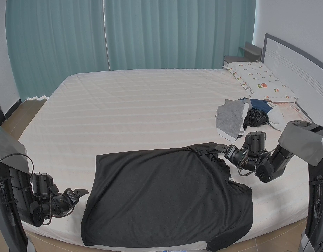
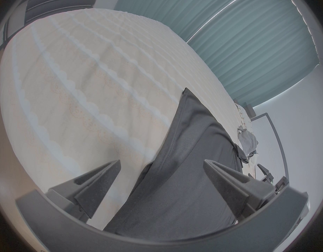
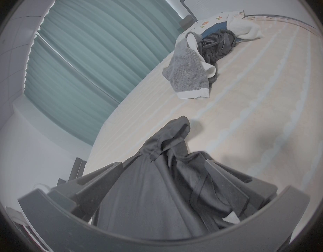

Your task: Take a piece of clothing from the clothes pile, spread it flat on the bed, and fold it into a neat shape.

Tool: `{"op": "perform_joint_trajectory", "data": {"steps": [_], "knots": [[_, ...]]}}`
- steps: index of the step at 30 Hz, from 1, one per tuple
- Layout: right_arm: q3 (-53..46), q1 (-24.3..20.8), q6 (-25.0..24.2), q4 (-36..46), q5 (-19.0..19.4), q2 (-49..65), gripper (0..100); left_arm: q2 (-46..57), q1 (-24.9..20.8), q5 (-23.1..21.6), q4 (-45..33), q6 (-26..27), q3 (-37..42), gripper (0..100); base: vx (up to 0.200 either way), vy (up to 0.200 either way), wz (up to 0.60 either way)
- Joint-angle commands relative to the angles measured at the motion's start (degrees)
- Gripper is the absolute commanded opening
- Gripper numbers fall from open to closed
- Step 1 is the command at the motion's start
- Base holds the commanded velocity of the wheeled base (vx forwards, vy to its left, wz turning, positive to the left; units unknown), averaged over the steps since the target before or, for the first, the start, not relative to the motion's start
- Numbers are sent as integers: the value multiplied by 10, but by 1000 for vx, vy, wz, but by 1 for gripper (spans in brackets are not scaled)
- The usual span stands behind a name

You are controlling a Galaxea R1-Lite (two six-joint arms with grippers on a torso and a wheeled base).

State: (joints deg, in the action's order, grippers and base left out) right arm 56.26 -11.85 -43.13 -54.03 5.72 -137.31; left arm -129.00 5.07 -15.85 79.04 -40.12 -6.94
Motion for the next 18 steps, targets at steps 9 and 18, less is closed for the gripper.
{"op": "perform_joint_trajectory", "data": {"steps": [9, 18], "knots": [[225, 5, -10, 118, -48, -146, 100, -15, -6, 0, 2, -6, -3, 100, 0, 0, 0], [272, 14, -6, 77, -48, -150, 0, -15, -8, 1, 3, -7, -3, 100, 0, 0, 0]]}}
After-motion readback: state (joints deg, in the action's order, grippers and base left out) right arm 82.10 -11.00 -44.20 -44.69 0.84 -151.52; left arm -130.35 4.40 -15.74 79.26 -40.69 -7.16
